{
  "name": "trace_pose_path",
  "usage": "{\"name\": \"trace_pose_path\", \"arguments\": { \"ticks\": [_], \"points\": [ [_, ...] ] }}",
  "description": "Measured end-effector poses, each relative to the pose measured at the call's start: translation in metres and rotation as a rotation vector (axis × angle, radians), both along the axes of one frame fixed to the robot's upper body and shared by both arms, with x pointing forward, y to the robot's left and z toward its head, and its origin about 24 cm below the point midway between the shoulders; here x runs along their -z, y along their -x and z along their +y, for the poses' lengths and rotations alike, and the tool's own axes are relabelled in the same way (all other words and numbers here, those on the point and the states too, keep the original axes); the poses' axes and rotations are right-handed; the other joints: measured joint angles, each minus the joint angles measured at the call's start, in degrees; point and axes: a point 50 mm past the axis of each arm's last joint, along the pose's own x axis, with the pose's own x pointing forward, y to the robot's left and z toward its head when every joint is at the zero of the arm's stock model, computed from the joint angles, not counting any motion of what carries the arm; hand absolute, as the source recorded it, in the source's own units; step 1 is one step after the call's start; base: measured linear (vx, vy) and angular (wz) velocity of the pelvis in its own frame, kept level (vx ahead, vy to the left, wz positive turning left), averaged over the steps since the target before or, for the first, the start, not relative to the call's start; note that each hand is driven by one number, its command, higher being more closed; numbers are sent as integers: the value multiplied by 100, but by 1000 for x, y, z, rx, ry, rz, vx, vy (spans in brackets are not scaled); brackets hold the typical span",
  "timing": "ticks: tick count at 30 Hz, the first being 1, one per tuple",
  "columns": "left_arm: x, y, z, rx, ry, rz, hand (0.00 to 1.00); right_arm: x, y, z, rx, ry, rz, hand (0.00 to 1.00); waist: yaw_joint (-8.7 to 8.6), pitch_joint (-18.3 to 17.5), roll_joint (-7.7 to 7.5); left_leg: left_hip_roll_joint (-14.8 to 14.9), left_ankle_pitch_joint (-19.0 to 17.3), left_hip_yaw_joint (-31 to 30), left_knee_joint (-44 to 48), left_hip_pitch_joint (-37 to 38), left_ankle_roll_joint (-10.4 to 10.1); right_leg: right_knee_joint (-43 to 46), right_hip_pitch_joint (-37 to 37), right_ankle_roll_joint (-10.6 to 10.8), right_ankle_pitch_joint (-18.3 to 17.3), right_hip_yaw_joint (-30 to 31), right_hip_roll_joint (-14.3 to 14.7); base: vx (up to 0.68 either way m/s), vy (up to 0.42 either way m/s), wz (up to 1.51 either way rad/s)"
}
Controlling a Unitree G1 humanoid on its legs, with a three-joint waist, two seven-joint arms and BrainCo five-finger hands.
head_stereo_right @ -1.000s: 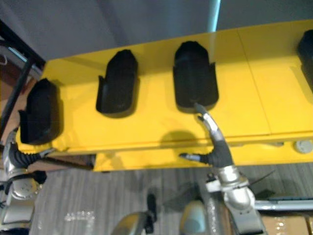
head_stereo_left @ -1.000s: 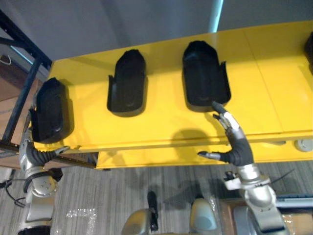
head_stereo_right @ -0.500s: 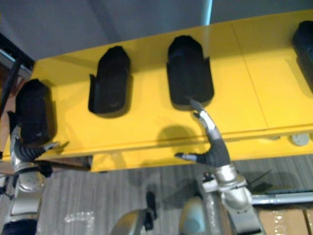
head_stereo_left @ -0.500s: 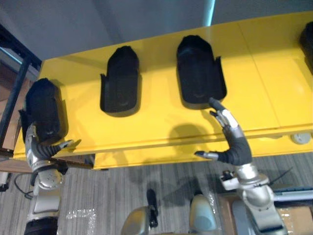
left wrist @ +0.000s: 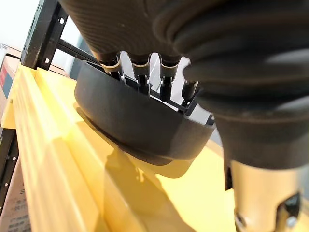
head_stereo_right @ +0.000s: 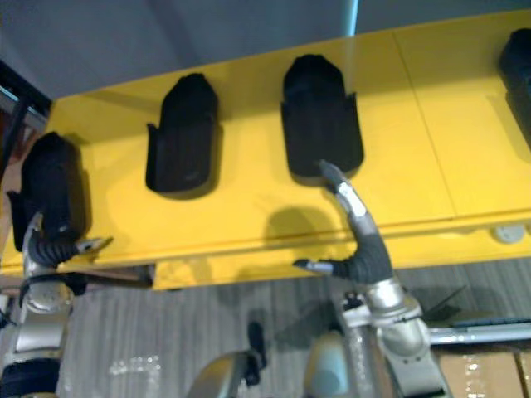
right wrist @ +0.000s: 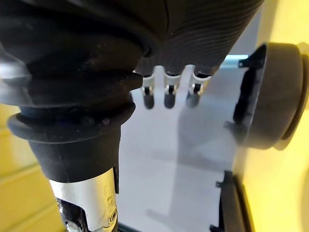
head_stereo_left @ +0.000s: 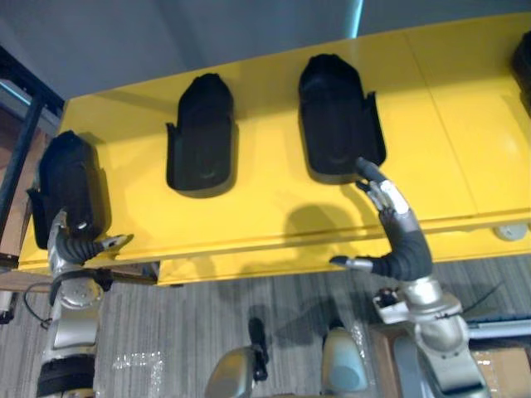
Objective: Walk over and take plastic housings, then place them on the shelf
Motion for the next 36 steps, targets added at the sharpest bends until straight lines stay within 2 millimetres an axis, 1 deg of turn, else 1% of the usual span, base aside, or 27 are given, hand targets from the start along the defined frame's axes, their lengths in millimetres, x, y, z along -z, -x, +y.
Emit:
{"name": "trace_pose_path", "arguments": {
  "ticks": [4,8,10,12,15,18,21,25,26,29,32,33,34,35,36],
  "points": [
    [-2,-7,2,-26,7,-15,0,0,0,0,-1,-1,-1,0,-2,1,-2,11,-17,41,-1,-1,-4,-14,-12,2,2,23,9,7,-4,-2],
    [-4,-10,7,-78,-4,-35,0,0,0,1,-2,-4,0,0,-2,7,-8,41,-89,127,76,-12,-10,-45,-15,15,12,78,34,14,-4,-9],
    [-13,-12,14,-102,-27,-59,0,0,0,1,-3,-5,-2,0,-4,115,-40,70,-154,191,180,-10,-10,-38,-9,21,16,146,57,1,0,-16],
    [-25,-18,17,-128,-35,-111,0,-1,0,1,-2,-7,-3,0,-6,242,-46,72,-159,220,188,-12,-3,-58,-12,33,42,170,58,-18,3,-8],
    [-35,-25,20,-138,-9,-150,0,1,-1,0,10,-10,12,0,-37,286,-69,73,-168,259,188,-30,11,-123,-15,48,80,193,60,-6,11,-3],
    [-46,-33,20,-144,19,-201,0,1,-2,-1,19,-17,15,0,-52,312,-111,78,-170,269,219,-94,14,-158,-43,55,106,191,63,1,4,2],
    [-51,-37,19,-159,33,-223,0,0,-4,-1,22,-17,17,0,-70,329,-141,98,-203,307,266,-122,18,-177,-63,58,126,219,83,-2,-1,-4],
    [-52,-40,20,-173,75,-247,0,-1,-4,-2,20,-30,22,0,-74,330,-142,142,-255,443,372,-156,8,-164,-121,58,139,334,123,-8,-1,-13],
    [-56,-42,19,-183,74,-264,0,-1,-4,-2,22,-30,22,0,-115,330,-142,150,-255,442,394,-201,8,-158,-146,60,142,324,127,0,0,0],
    [-65,-45,19,-214,61,-314,0,1,-3,-3,25,-30,31,0,-142,330,-143,162,-256,443,398,-190,8,-142,-143,57,145,324,140,0,0,0],
    [-81,-44,19,-255,9,-431,0,2,-3,-2,25,-32,33,0,-152,329,-143,168,-256,442,410,-174,8,-132,-126,58,145,323,145,0,0,0],
    [-89,-42,20,-273,-27,-491,0,2,-2,-2,29,-40,33,0,-156,329,-143,168,-255,440,408,-152,8,-133,-104,58,146,320,145,0,0,0],
    [-101,-39,17,-284,-63,-577,0,4,-1,-3,47,-53,38,0,-151,329,-143,167,-255,425,394,-88,8,-153,-23,59,146,301,143,0,0,0],
    [-108,-37,14,-281,-81,-627,0,6,0,-3,57,-60,44,0,-146,329,-145,168,-256,417,386,-36,8,-173,48,59,146,284,143,-1,-3,4],
    [-122,-31,7,-263,-116,-743,0,8,2,-4,80,-70,48,0,-146,321,-157,173,-256,409,371,66,8,-242,195,59,146,236,141,3,-1,4]
  ]
}}
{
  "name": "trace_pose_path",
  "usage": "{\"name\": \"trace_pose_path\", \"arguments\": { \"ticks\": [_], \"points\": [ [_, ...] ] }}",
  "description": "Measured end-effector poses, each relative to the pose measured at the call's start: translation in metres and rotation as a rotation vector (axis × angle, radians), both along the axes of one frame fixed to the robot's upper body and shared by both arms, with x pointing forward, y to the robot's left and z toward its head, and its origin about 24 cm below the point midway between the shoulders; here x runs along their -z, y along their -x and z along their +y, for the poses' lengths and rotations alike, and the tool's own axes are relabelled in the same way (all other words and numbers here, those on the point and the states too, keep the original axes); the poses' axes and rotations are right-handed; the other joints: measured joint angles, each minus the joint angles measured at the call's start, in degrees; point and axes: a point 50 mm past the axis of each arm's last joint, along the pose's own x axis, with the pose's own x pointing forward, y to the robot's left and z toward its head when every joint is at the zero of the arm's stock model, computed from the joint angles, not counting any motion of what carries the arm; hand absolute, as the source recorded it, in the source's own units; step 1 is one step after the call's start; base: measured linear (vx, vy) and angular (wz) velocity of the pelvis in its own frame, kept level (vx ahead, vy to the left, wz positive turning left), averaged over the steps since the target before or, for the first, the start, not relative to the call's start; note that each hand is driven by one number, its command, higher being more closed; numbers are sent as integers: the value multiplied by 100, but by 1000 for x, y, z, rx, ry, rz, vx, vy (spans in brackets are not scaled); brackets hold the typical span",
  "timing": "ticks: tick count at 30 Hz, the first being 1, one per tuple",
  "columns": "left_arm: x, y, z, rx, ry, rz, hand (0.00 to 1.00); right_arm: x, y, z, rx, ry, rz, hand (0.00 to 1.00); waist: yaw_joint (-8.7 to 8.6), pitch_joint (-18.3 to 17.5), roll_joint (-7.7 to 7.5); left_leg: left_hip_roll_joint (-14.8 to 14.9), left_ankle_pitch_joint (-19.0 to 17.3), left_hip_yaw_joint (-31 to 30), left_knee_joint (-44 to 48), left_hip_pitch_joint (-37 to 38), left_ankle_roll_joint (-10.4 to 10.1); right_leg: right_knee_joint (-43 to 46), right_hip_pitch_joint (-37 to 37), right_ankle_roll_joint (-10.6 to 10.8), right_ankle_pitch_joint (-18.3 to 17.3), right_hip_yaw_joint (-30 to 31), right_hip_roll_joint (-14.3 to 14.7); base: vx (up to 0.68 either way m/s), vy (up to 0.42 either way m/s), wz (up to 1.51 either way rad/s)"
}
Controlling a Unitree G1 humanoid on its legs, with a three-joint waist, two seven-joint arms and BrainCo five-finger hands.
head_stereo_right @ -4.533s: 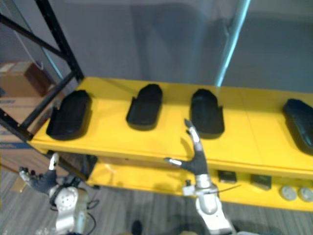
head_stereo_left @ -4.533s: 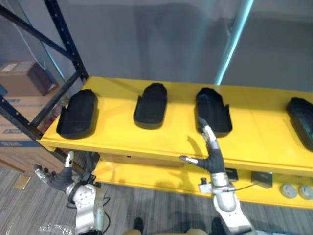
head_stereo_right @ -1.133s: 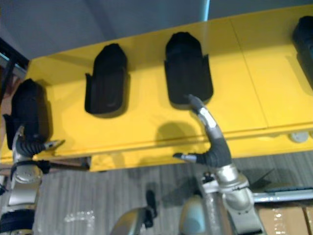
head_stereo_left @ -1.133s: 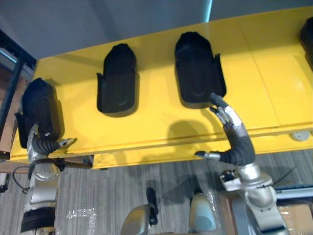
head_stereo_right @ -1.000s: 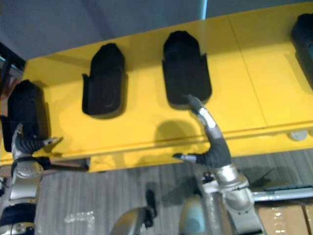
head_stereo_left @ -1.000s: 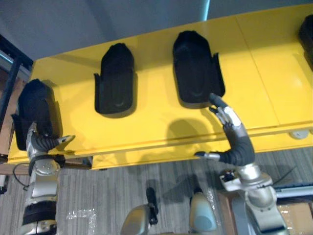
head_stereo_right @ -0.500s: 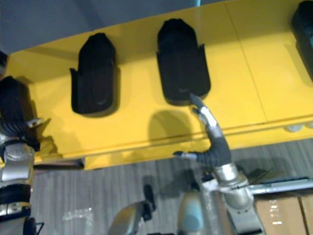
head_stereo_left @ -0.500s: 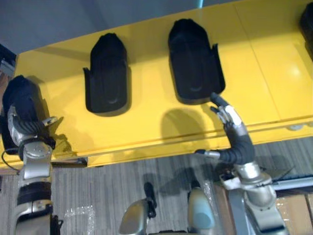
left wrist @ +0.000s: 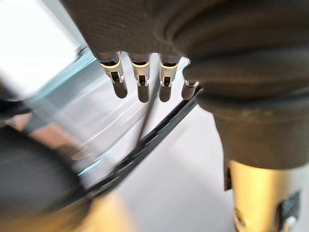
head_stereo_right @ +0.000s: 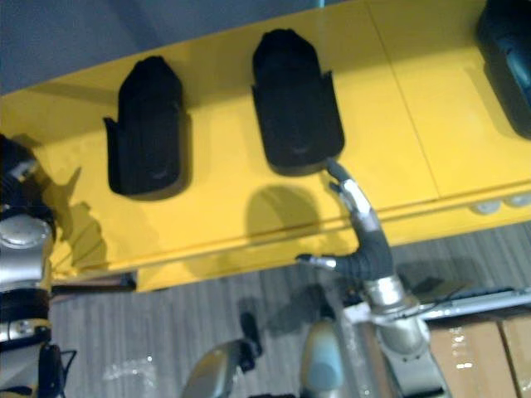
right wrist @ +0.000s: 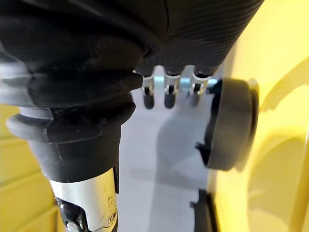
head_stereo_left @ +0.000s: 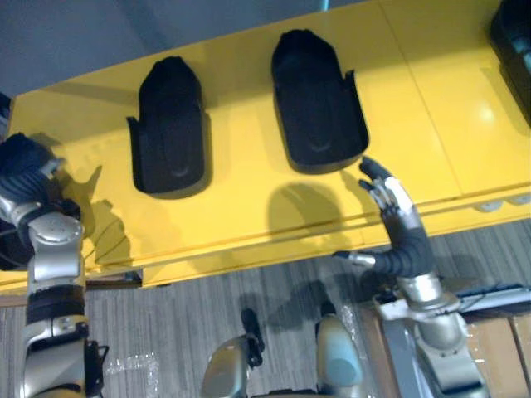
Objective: Walk over and take plastic housings, then place them on the shelf
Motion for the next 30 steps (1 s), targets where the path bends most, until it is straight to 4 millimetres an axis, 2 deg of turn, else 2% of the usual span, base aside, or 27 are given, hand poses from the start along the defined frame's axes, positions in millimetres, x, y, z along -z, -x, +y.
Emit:
{"name": "trace_pose_path", "arguments": {
  "ticks": [1,3,5,6,7,9,10,14,16,23,24,28,30],
  "points": [
    [-8,3,-5,5,-32,-57,0,1,1,0,12,-7,-5,0,-1,-2,-4,3,-3,-14,-12,46,1,-31,70,0,0,-33,0,-2,-3,8],
    [-32,28,-24,37,-163,-262,0,3,4,1,65,-37,-23,0,-7,-29,-38,2,-2,-83,-56,162,1,-106,233,2,2,-106,4,-3,-8,9],
    [-37,49,-35,62,-240,-356,0,4,6,0,127,-54,-35,0,-11,-94,-43,1,-1,-158,-105,247,0,-208,388,1,13,-208,10,10,-20,11],
    [-35,52,-36,62,-247,-361,0,5,6,-1,138,-57,-35,0,-10,-126,-40,0,-1,-169,-111,256,0,-226,406,2,15,-222,16,62,-25,11],
    [-18,75,-43,76,-229,-401,0,9,8,-7,235,-57,-44,0,46,-453,-41,1,2,-207,-234,403,0,-449,616,14,61,-266,65,85,-18,8],
    [-1,87,-47,74,-192,-386,0,12,8,-15,314,-63,-53,0,75,-691,-47,3,2,-306,-313,522,0,-661,847,15,110,-387,74,79,7,16],
    [15,99,-51,70,-147,-354,0,13,9,-24,409,-67,-76,0,168,-898,-51,7,3,-348,-370,589,1,-868,1007,13,171,-435,87,66,14,17],
    [43,114,-60,101,-145,-155,0,10,10,-36,532,-93,-133,0,278,-1067,-68,-13,16,-577,-400,634,3,-1227,1315,9,304,-693,91,5,9,27],
    [61,118,-57,103,-175,96,0,5,6,-41,553,-109,-156,0,349,-1079,-80,-51,57,-657,-408,637,15,-1317,1426,-6,355,-758,92,-36,14,17],
    [90,116,-47,185,-102,472,0,4,4,-50,543,-119,-115,0,407,-1096,-39,-82,243,-785,-608,636,23,-1476,1456,-27,451,-881,93,-45,1,9],
    [94,114,-46,224,-83,532,100,6,2,-51,542,-110,-96,0,411,-1089,-28,-81,258,-783,-619,625,22,-1475,1425,-31,464,-880,95,0,0,0],
    [109,103,-41,364,-52,758,100,5,0,-52,508,-81,-77,0,379,-1081,18,-92,299,-771,-675,617,26,-1460,1366,-28,472,-868,89,-12,0,-1],
    [124,99,-38,441,-3,892,100,0,-4,-53,482,-57,-80,0,301,-1055,67,-104,318,-755,-694,560,32,-1428,1269,-26,473,-845,79,0,0,0]
  ]
}}
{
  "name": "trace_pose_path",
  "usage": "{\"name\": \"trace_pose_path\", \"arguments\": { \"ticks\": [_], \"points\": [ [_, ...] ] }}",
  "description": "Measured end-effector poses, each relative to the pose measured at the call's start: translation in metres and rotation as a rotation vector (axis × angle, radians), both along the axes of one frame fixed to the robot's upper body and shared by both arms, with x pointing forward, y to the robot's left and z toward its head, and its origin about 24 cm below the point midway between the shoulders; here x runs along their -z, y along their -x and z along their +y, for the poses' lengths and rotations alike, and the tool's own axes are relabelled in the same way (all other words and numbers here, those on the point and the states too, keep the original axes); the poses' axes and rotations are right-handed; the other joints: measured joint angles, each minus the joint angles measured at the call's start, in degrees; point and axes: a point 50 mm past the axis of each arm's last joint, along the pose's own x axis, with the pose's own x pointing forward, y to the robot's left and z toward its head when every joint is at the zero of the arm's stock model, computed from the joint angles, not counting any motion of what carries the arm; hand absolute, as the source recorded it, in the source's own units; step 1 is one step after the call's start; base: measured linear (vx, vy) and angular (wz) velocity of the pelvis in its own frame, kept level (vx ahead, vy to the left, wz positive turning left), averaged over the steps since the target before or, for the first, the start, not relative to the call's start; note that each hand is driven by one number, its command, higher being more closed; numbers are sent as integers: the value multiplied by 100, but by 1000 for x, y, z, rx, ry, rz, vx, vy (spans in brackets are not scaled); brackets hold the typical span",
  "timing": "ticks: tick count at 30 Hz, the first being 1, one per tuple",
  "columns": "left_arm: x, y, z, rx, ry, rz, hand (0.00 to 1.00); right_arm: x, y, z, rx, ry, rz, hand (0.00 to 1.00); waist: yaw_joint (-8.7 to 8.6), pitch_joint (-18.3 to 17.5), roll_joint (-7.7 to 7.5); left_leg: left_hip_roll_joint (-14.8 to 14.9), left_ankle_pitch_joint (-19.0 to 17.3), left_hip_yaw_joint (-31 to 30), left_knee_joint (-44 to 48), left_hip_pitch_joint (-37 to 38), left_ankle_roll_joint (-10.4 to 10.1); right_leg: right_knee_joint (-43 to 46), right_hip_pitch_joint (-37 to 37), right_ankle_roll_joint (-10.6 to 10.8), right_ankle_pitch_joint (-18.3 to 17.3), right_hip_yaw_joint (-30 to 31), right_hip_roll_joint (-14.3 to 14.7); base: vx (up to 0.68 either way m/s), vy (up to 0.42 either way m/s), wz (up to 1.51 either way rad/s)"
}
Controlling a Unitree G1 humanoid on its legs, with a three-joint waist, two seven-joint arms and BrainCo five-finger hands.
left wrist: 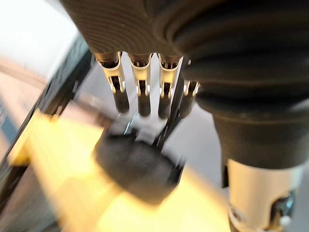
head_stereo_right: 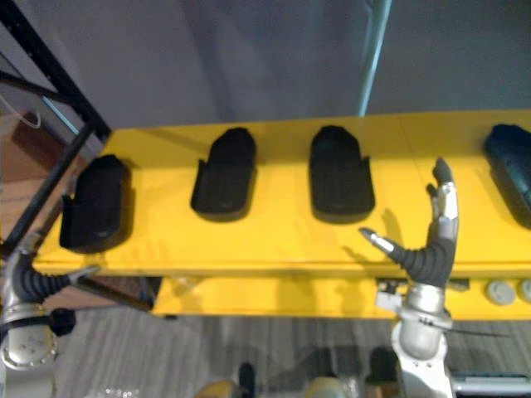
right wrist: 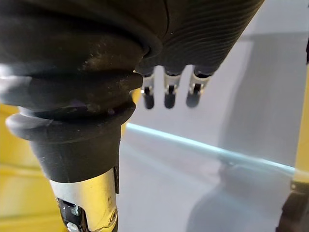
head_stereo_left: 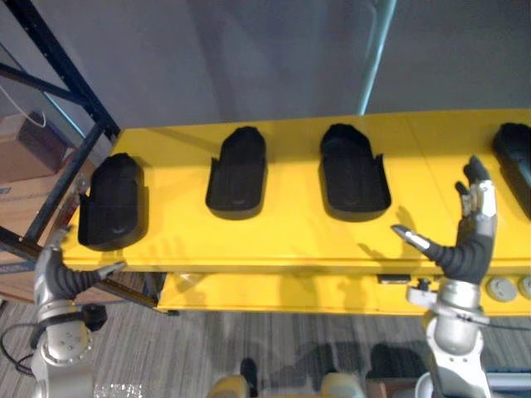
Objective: Walk over and take plastic housings, then place them on the shelf
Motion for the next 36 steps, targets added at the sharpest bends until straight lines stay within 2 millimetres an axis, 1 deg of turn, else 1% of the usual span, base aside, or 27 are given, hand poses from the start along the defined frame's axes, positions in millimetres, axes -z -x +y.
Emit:
{"name": "trace_pose_path", "arguments": {
  "ticks": [3,6,9,11,15,18,22,24,26,31,36],
  "points": [
    [19,-13,2,26,99,105,100,-3,-2,-3,-23,28,12,0,-17,164,109,-7,21,16,-4,-27,8,44,-67,9,7,25,-6,-4,2,-2],
    [30,-18,2,34,168,140,100,-4,-3,-3,-32,24,11,0,-28,245,198,5,25,76,-30,-33,7,101,-134,8,6,90,4,6,3,-10],
    [37,-19,3,57,190,187,100,-4,-4,-5,-36,36,16,0,-35,283,229,14,38,160,-86,-28,6,149,-208,-1,-1,162,13,29,1,-13],
    [38,-22,4,77,193,207,100,-4,-4,-5,-41,30,18,0,-62,354,226,15,38,161,-88,-18,6,154,-210,-4,-5,163,13,0,0,0],
    [42,-22,8,63,192,230,100,-1,-5,0,-80,27,38,0,-144,384,219,13,38,169,-99,-17,6,170,-232,-18,-20,171,10,0,0,0],
    [44,-23,10,38,205,216,100,1,-6,3,-100,27,51,0,-152,388,212,16,38,185,-99,-16,6,240,-291,-19,-63,198,9,-14,-3,-2],
    [43,-24,11,-18,182,160,100,4,-7,3,-106,32,71,0,-152,428,175,15,38,223,-98,0,5,400,-385,-30,-155,268,4,-19,-10,-6],
    [39,-25,13,-63,176,97,100,5,-7,3,-107,32,72,0,-152,579,181,24,39,267,-98,45,3,465,-397,-36,-167,315,10,-19,-10,-12],
    [34,-29,13,-86,155,50,100,7,-6,5,-116,29,84,0,-159,651,184,24,40,282,-99,60,1,498,-407,-34,-179,329,9,-26,-7,-5],
    [24,-33,16,-143,137,-40,100,12,-5,10,-135,23,105,0,-162,656,177,20,41,299,-106,49,0,603,-484,-42,-233,355,4,0,0,0],
    [24,-33,16,-180,151,-67,100,12,-5,10,-137,19,106,0,-170,657,176,20,41,299,-105,42,0,710,-538,-47,-299,367,3,0,0,0]
  ]
}}
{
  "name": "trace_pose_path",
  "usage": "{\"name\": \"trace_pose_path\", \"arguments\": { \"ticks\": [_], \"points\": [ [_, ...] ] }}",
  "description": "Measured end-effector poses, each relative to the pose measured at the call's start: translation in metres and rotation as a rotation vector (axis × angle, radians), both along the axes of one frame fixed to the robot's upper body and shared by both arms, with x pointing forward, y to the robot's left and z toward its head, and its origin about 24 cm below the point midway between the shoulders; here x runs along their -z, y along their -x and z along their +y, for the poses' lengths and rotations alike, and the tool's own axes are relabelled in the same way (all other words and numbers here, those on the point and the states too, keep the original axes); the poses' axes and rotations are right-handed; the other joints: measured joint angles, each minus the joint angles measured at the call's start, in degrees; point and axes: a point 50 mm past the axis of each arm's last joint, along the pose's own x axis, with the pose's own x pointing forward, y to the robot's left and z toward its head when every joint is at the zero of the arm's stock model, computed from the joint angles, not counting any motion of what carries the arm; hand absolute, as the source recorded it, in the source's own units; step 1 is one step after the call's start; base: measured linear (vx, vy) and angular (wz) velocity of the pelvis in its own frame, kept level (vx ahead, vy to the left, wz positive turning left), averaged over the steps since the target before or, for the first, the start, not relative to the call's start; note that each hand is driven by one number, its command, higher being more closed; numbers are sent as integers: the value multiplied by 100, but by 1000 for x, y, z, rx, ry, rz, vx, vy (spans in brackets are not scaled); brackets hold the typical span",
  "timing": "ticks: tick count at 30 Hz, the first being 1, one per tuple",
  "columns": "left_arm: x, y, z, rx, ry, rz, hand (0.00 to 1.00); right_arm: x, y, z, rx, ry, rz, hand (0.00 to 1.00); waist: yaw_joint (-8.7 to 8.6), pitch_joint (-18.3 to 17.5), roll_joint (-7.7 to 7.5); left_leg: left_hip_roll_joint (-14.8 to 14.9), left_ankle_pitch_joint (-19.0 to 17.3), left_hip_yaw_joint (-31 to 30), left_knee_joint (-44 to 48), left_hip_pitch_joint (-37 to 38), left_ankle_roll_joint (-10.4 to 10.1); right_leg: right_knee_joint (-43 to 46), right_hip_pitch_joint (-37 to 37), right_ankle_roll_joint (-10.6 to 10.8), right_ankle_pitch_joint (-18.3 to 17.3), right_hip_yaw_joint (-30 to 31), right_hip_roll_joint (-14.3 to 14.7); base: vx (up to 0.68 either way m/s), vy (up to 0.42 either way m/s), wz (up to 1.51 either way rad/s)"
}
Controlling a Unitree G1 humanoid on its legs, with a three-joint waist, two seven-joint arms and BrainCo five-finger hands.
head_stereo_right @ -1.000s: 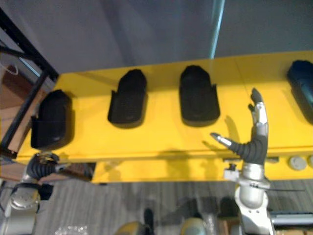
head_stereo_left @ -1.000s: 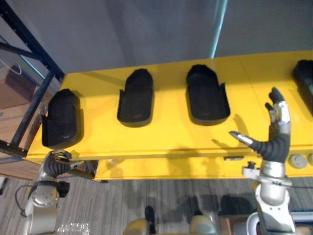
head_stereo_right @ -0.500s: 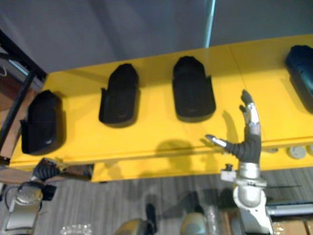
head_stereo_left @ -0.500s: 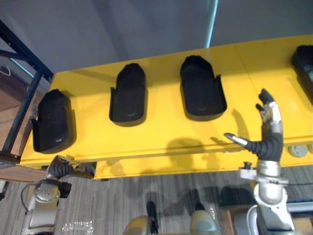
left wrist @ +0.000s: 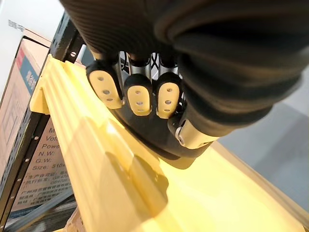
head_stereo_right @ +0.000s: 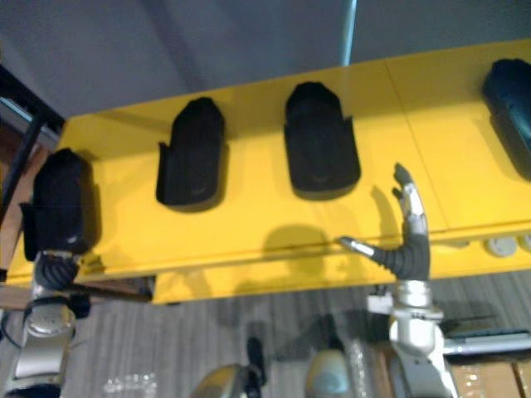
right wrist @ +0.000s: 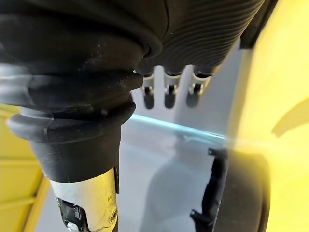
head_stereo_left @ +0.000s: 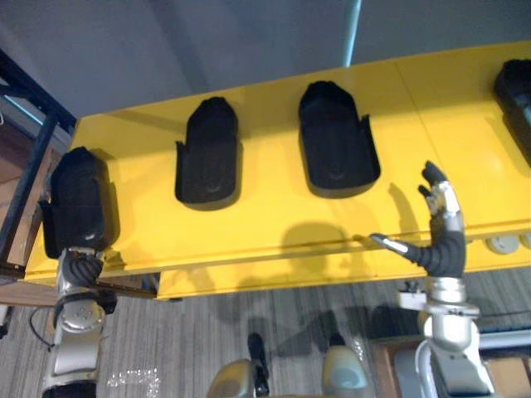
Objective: Walk over and take plastic housings, then place them on the shelf
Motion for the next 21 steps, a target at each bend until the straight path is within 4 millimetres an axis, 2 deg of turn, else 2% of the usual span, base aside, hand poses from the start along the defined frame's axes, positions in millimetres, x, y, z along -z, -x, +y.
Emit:
{"name": "trace_pose_path", "arguments": {
  "ticks": [5,11,21],
  "points": [
    [3,0,1,-18,12,26,100,1,0,1,-14,8,9,0,-18,0,-1,3,0,34,2,0,0,97,-70,-8,-32,58,7,-7,-14,-4],
    [22,5,9,-61,67,95,100,-1,1,2,-26,9,3,0,-26,3,-5,10,-1,161,4,3,-1,248,-186,-4,-76,174,-9,-11,-7,-8],
    [33,8,14,-178,150,42,100,-11,7,7,-77,-2,-28,0,-142,17,-27,-23,-2,296,10,2,-3,535,-375,11,-199,289,-69,-6,-6,-4]
  ]
}}
